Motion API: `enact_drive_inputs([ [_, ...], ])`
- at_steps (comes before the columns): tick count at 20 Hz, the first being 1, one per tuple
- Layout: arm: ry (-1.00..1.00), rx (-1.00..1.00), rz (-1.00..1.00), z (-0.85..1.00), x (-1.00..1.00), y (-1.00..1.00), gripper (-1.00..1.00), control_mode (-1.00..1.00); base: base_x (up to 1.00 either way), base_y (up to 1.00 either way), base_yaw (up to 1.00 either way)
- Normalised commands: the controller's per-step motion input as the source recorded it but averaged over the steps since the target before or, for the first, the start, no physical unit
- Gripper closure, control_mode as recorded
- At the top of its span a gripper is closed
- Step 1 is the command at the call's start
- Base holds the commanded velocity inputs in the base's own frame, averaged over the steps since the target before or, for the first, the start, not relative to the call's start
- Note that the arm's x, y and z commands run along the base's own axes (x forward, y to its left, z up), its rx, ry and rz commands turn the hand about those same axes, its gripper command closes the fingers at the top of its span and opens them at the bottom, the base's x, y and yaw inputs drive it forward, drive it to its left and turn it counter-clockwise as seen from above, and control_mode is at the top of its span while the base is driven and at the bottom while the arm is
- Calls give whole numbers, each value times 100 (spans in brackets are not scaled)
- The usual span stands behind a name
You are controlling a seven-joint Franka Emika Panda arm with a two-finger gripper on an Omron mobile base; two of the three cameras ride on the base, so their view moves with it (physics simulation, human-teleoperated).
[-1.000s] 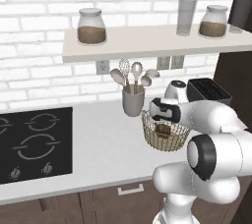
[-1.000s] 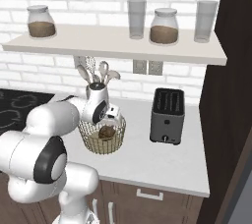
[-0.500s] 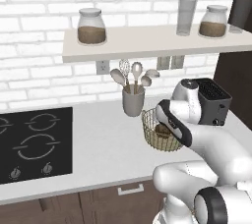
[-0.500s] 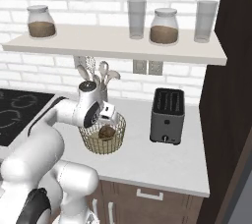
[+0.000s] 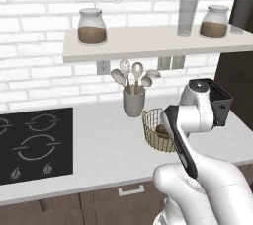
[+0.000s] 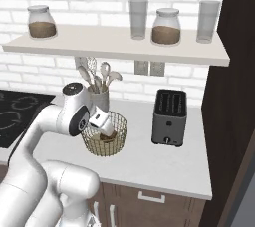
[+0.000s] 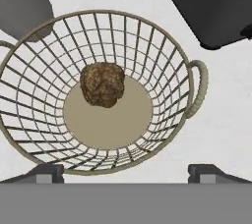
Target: Open the cabinet, pick up the bread from the cabinet and place it in the basket. Then move the basket to the dining counter.
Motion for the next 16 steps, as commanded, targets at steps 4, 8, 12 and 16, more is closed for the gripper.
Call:
enact_drive_inputs([
  [4,0,18,-36,8,-51,-30,-100,-100,0,0,0],
  [8,1,7,-17,20,-26,-8,-100,-100,0,0,0],
  [12,5,6,-13,6,-13,-13,-100,-100,0,0,0],
  [16,6,10,-1,0,0,-18,-100,-100,0,0,0],
])
